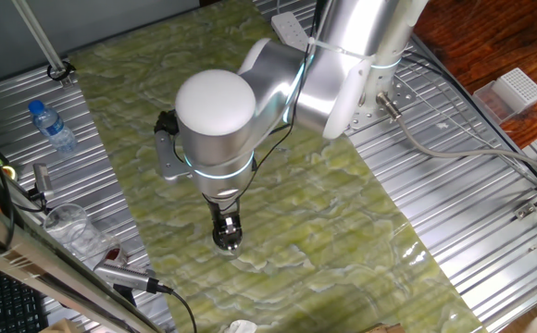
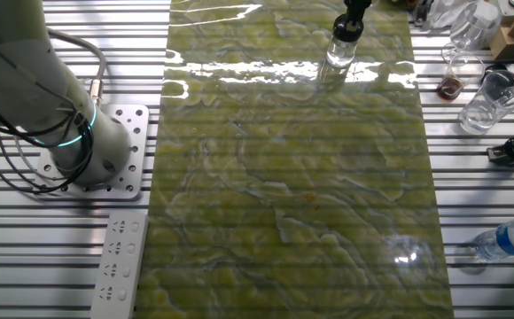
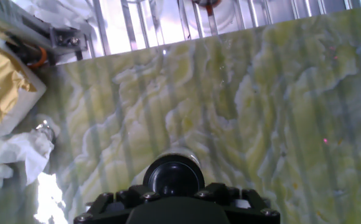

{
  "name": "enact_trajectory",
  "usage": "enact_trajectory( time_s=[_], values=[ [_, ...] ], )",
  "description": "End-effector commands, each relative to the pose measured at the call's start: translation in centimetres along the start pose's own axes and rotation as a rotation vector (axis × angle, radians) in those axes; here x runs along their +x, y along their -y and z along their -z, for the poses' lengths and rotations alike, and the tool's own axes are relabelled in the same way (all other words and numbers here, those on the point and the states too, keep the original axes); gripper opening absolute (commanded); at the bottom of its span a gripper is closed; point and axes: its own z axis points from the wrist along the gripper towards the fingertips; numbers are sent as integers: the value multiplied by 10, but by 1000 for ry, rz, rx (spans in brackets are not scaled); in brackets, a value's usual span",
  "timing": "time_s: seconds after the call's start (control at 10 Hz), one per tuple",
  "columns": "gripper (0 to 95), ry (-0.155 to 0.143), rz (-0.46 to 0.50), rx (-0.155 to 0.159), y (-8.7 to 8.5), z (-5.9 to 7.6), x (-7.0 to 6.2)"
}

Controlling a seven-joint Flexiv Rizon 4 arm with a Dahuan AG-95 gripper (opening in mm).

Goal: Screw the lid onto the jar

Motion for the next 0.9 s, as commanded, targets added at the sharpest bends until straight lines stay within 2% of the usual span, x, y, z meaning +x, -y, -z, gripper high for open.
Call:
enact_trajectory(
  time_s=[0.1, 0.3, 0.9],
  values=[
    [380, 3, 14, 3, 1, 7, 1],
    [0, 3, 17, 5, 1, 13, 1],
    [0, 2, 31, -3, 0, 19, 1]
  ],
)
